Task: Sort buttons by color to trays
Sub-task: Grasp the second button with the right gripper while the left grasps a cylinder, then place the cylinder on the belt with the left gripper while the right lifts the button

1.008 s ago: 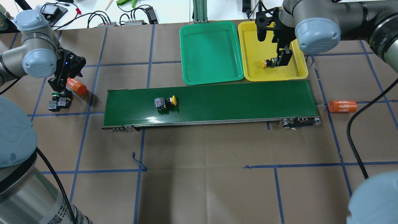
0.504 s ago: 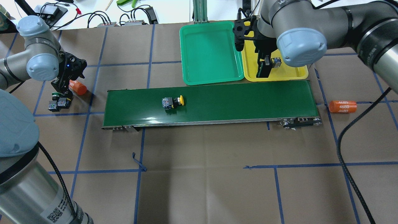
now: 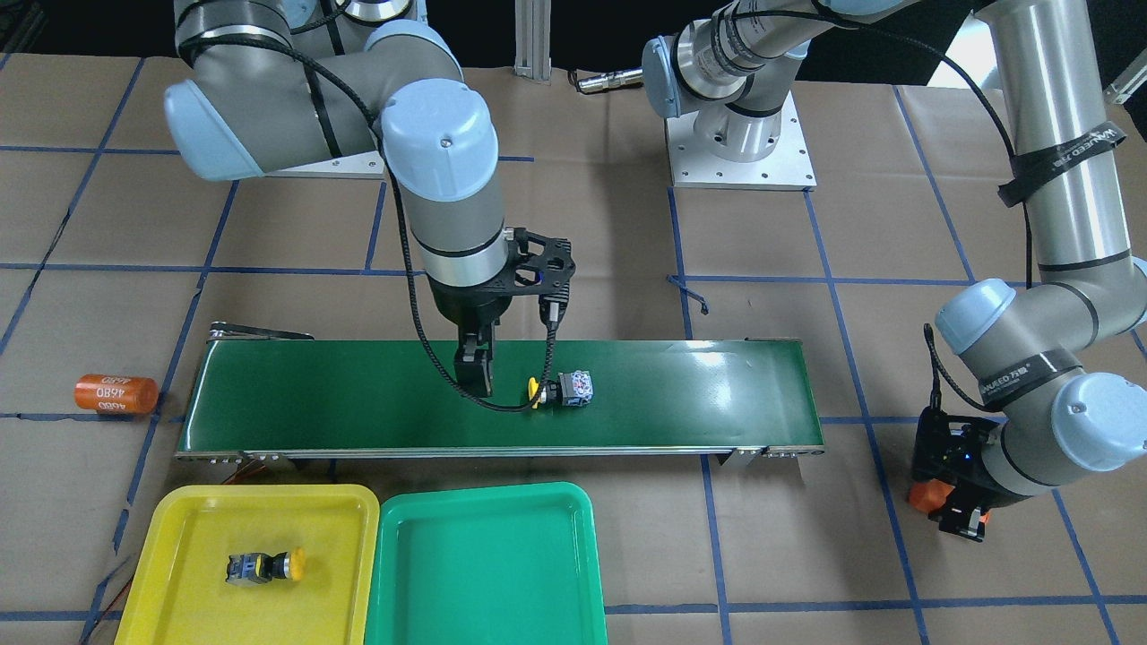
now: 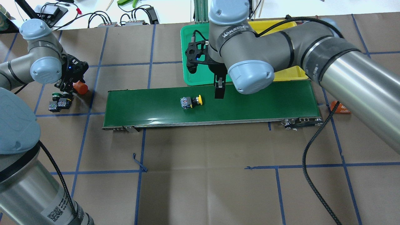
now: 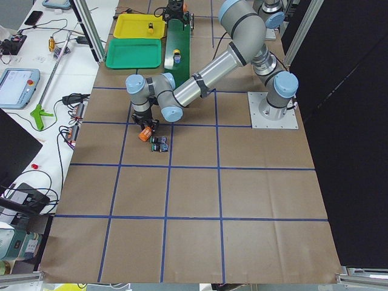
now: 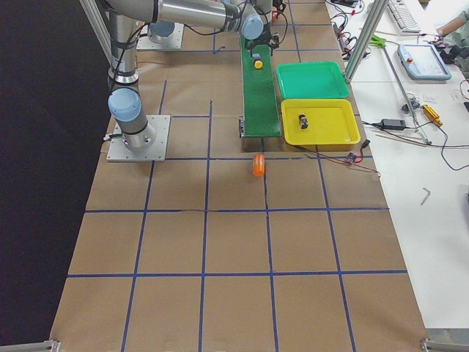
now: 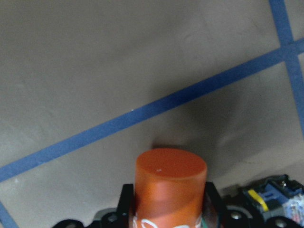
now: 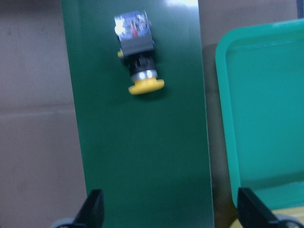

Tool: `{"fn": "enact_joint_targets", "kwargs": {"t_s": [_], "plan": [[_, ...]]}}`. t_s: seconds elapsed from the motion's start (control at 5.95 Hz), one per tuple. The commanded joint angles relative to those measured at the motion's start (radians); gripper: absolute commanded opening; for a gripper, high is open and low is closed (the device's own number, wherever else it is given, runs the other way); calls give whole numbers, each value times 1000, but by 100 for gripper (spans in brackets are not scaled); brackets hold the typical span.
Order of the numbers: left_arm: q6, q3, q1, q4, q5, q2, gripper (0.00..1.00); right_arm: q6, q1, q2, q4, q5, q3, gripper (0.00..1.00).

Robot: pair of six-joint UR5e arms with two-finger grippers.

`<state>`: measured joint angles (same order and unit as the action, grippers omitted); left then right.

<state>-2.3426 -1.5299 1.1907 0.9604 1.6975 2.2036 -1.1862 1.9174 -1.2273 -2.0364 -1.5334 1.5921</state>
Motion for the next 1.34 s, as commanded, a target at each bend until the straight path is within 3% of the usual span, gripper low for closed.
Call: {"fn": "enact_joint_targets", "kwargs": {"t_s": [0.0,0.34,0.84,1.01,1.18], "plan": [[37,-24,21,26,10,-59,0,-48,51,75,-76,51,2,100],[284,-32,76,243,5,-192,1,-174,39,78,-87,44,59,100],[677,-181,196,264,-42,-316,1,-191,-84,49,-148,-11,156,100],[734,-255,249,245,-42,-347,1,-203,-96,46,-150,-11,167,87],[806,-269,329,244,-39,-375,1,-229,-104,46,-150,-14,167,52]]}}
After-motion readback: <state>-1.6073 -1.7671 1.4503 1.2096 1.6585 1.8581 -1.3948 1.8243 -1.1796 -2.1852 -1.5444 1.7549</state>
